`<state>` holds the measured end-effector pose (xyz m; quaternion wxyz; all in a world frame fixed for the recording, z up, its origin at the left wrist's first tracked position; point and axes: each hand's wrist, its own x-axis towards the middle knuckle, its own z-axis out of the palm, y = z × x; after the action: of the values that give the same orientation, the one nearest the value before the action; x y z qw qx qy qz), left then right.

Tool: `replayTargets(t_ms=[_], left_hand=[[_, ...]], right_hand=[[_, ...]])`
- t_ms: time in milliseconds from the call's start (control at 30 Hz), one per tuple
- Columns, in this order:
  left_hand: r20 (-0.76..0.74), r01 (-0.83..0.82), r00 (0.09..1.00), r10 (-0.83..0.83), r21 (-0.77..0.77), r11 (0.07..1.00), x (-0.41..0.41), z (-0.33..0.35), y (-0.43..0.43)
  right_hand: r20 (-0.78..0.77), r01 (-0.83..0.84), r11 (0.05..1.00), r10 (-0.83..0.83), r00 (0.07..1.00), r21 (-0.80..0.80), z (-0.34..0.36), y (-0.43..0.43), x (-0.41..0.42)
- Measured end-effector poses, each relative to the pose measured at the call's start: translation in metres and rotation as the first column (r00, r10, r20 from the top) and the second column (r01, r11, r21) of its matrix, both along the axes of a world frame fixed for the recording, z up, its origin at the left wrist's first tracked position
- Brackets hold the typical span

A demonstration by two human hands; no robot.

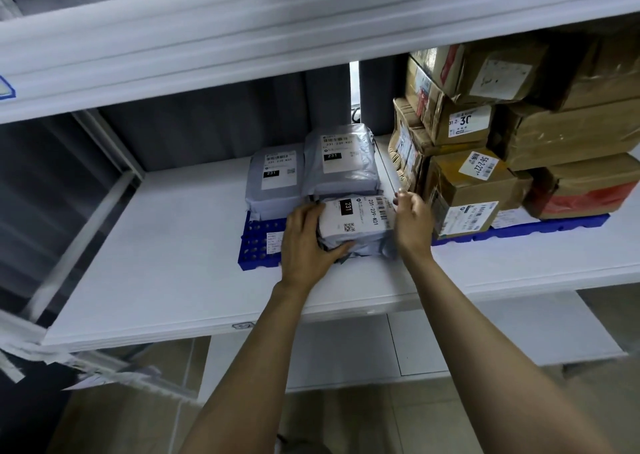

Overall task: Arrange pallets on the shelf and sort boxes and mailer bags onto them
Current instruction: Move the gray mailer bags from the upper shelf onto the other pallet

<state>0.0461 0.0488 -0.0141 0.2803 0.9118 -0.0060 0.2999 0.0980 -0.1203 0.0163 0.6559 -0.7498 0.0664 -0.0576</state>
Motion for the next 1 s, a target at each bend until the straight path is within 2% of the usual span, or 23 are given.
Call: replayTargets(t_ms=[100, 333, 467, 633, 833, 1000], left_hand=[[-0.008, -0.024, 1.0, 0.024, -0.016, 1.0, -0.001, -0.001, -0.004], [-0.01, -0.056, 0.998, 0.056, -0.114, 0.992, -0.011, 0.003, -0.013], [-0.003, -0.091, 0.996, 0.092, -0.124, 0.988, -0.029, -0.003, -0.017], [-0.08, -0.119, 0.991, 0.109, -0.131, 0.984, -0.041, -0.014, -0.017], [-0.117, -0.104, 0.99, 0.079, -0.228, 0.968, -0.038, -0.011, -0.021], [-0.126, -0.1, 0.99, 0.07, -0.251, 0.963, -0.041, -0.01, -0.018]], right_hand=[[0.03, -0.06, 0.995, 0.058, 0.998, 0.08, -0.008, -0.003, -0.011], [0.099, -0.159, 0.975, 0.145, 0.984, 0.157, -0.011, -0.01, -0.021], [0.111, -0.153, 0.986, 0.145, 0.983, 0.072, -0.021, -0.015, -0.029], [0.162, -0.098, 0.986, 0.12, 0.98, -0.137, -0.029, -0.013, -0.034], [0.147, 0.01, 0.987, 0.013, 0.989, -0.159, -0.027, -0.006, -0.036], [0.124, 0.032, 0.991, -0.015, 0.992, -0.132, -0.02, -0.005, -0.042]])
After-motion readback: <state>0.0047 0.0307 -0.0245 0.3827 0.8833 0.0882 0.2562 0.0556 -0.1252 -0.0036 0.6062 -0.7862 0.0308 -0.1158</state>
